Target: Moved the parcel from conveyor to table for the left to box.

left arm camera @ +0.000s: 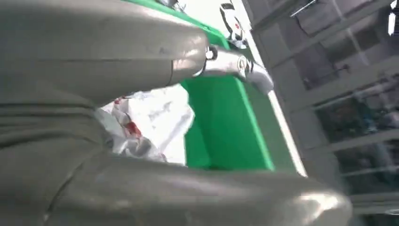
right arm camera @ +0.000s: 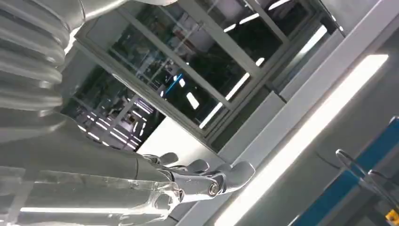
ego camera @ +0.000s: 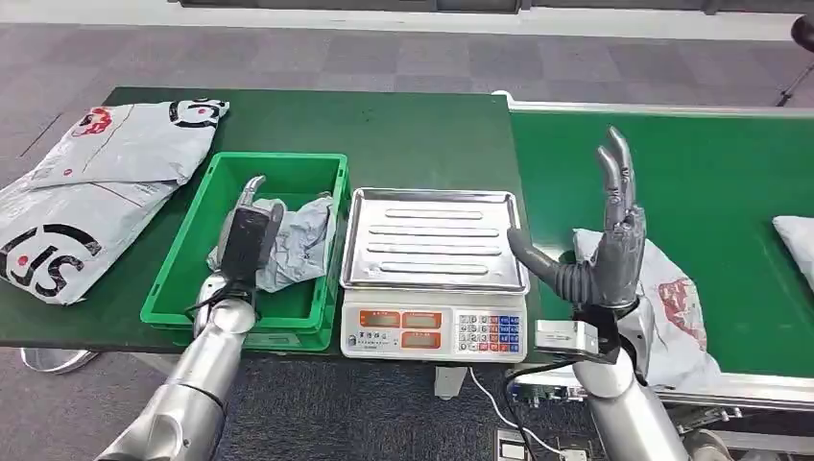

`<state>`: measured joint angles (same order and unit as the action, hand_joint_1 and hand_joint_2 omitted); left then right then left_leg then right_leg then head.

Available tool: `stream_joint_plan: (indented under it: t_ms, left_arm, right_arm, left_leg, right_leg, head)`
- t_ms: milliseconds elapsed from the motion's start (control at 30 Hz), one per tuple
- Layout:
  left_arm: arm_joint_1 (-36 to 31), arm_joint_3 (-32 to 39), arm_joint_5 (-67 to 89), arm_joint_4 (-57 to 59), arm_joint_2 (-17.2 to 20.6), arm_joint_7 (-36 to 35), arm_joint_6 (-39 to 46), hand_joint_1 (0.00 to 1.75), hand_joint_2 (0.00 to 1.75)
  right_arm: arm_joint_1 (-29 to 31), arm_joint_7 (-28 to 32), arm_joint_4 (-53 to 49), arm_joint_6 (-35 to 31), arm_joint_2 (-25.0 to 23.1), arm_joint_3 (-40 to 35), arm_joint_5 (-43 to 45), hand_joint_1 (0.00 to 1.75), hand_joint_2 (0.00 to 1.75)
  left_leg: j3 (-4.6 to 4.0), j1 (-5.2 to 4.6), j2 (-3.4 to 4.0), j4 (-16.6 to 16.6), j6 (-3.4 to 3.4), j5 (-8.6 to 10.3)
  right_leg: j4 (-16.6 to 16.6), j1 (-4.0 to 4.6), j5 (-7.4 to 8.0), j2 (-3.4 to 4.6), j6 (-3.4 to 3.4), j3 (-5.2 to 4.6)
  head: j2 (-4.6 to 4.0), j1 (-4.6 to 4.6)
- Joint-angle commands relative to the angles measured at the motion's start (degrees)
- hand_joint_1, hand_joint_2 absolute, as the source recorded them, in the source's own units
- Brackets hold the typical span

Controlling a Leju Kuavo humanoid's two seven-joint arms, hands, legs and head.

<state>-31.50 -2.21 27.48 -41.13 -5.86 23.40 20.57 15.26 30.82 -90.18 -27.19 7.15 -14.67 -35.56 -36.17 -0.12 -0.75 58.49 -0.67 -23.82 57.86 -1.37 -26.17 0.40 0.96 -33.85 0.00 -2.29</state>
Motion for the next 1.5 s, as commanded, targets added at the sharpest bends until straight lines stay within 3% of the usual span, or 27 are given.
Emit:
stream_joint_plan:
  t_ms: [33, 367, 400, 600, 667, 733, 767, 867, 900, 1000, 1067, 1133, 1300, 1400, 1500]
  left_arm:
    - [0.62, 1.81, 0.48, -3.37, -0.42, 5.31, 6.86, 0.0, 0.0]
    - [3.23, 0.94, -0.99, -9.18, -0.57, 8.65, 8.44, 0.0, 0.0]
    - [5.09, 0.71, -7.14, -12.35, -0.96, 16.6, 8.02, 0.0, 1.75]
    - [5.1, 0.5, -7.19, -12.29, -1.09, 16.6, 8.25, 0.0, 1.75]
    - [6.05, -0.93, -13.11, -15.35, -0.94, 16.6, 0.93, 0.0, 1.75]
    - [9.12, -2.91, -27.45, -23.55, -0.32, 16.6, -23.6, 0.0, 1.75]
    - [9.52, -3.35, -27.64, -23.95, -0.07, 16.6, -26.12, 0.0, 1.75]
    - [9.74, -6.18, -25.74, -23.55, -1.12, 16.6, -28.45, 0.0, 1.75]
    - [9.41, -6.26, -25.92, -22.88, -1.32, 16.6, -28.82, 0.0, 1.75]
    - [7.22, -7.58, -26.18, -18.4, -1.91, 16.6, -31.7, 0.0, 1.75]
    - [6.68, -7.7, -25.35, -16.12, -1.7, 16.6, -30.89, 0.0, 1.75]
    - [5.5, -6.13, -27.58, -10.52, -1.23, 16.6, -35.66, 0.0, 1.75]
    - [5.68, -2.11, -28.08, -7.95, -1.57, 16.6, -35.34, 0.0, 1.75]
    - [4.22, -1.69, -28.08, -4.71, -1.76, 16.6, -39.37, 0.0, 1.75]
    - [3.8, -1.5, -28.04, -4.26, -1.92, 16.6, -39.19, 0.0, 1.75]
  right_arm:
    - [4.14, -4.53, 9.97, 3.2, 0.4, 2.66, -0.5, 0.0, 1.75]
    - [5.05, -6.99, 12.13, 5.57, 0.23, 3.41, -1.73, 0.0, 1.75]
    - [8.53, -14.65, 19.74, 9.24, 0.74, 5.9, -4.17, 0.0, 1.75]
    - [8.98, -13.84, 20.78, 9.6, 0.96, 6.44, -3.52, 0.0, 1.75]
    - [9.87, -17.72, 23.55, 10.29, 0.9, 8.27, -4.28, 0.0, 1.75]
    - [14.97, -22.32, 34.2, 12.08, 1.59, 11.29, -5.68, 0.0, 1.75]
    - [16.45, -22.86, 36.95, 11.84, 1.77, 11.6, -6.63, 0.0, 1.75]
    - [24.54, -29.29, 55.65, 7.64, 3.99, 14.72, -12.98, 0.0, 1.75]
    - [25.09, -29.41, 57.35, 7.86, 4.14, 15.32, -13.04, 0.0, 1.75]
    - [26.01, -37.08, 66.53, 9.07, 6.18, 17.5, -16.34, 0.0, 1.75]
    - [25.28, -41.88, 68.84, 11.81, 6.59, 18.73, -17.99, 0.0, 1.75]
    - [23.68, -45.15, 69.99, 14.55, 6.96, 20.66, -19.18, 0.0, 1.75]
    - [21.77, -46.26, 70.51, 16.63, 7.94, 23.2, -21.19, 0.0, 1.75]
    - [21.58, -49.24, 72.71, 26.09, 8.69, 23.44, -23.09, 0.0, 1.75]
    - [21.25, -49.02, 72.97, 27.32, 8.86, 23.48, -23.17, 0.0, 1.75]
  left_leg:
    - [0.08, 0.05, 0.08, -0.03, -0.03, -0.02]
    - [0.13, 0.05, 0.15, -0.06, -0.02, -0.04]
    - [0.22, 0.06, 0.22, -0.15, -0.03, -0.04]
    - [0.14, 0.05, 0.08, -0.09, -0.02, -0.01]
    - [0.19, 0.05, 0.12, -0.14, -0.03, -0.01]
    - [0.18, 0.03, 0.12, -0.13, -0.03, -0.02]
    - [0.08, 0.03, 0.15, -0.01, -0.01, -0.04]
    - [0.11, 0.01, 0.27, 0.0, 0.02, -0.04]
    - [0.08, 0.04, 0.14, 0.0, 0.02, -0.02]
    - [0.09, -0.02, -0.16, -0.04, 0.08, 0.06]
    - [0.12, -0.03, -0.12, 0.0, 0.07, 0.04]
    - [0.15, -0.02, -0.33, -0.01, 0.06, 0.06]
    - [0.12, -0.05, -0.23, -0.01, 0.04, 0.03]
    - [0.06, -0.07, -0.2, 0.0, 0.04, 0.01]
    - [-0.01, -0.03, -0.24, 0.02, 0.04, 0.02]
  right_leg:
    - [-0.07, 0.07, 0.01, 0.01, -0.08, 0.09]
    - [-0.12, 0.07, 0.02, 0.05, -0.1, 0.12]
    - [-0.23, 0.09, 0.05, 0.08, -0.14, 0.21]
    - [-0.16, 0.07, 0.03, -0.03, -0.1, 0.18]
    - [-0.21, 0.08, 0.05, -0.02, -0.13, 0.2]
    - [-0.18, 0.06, 0.04, -0.01, -0.12, 0.18]
    - [-0.08, 0.05, 0.03, 0.06, -0.06, 0.07]
    - [-0.08, 0.03, 0.07, 0.17, -0.04, 0.06]
    - [-0.12, 0.06, 0.06, 0.05, -0.04, 0.1]
    - [-0.18, 0.0, 0.07, -0.26, 0.01, 0.25]
    - [-0.15, -0.01, 0.07, -0.2, 0.03, 0.2]
    - [-0.19, 0.0, 0.05, -0.38, 0.05, 0.33]
    - [-0.14, -0.03, 0.05, -0.25, 0.03, 0.2]
    - [-0.09, -0.04, 0.04, -0.22, 0.03, 0.13]
    - [-0.11, -0.01, 0.03, -0.28, 0.03, 0.08]
  head:
    - [0.0, 0.0]
    - [0.0, 0.0]
    - [0.0, 0.0]
    - [0.0, 0.0]
    - [0.0, 0.0]
    - [0.0, 0.0]
    - [0.0, 0.0]
    - [0.0, 0.0]
    - [0.0, 0.0]
    - [0.0, 0.02]
    - [0.0, 0.0]
    - [0.0, 0.0]
    - [0.0, 0.0]
    - [0.0, 0.0]
    - [0.0, 0.0]
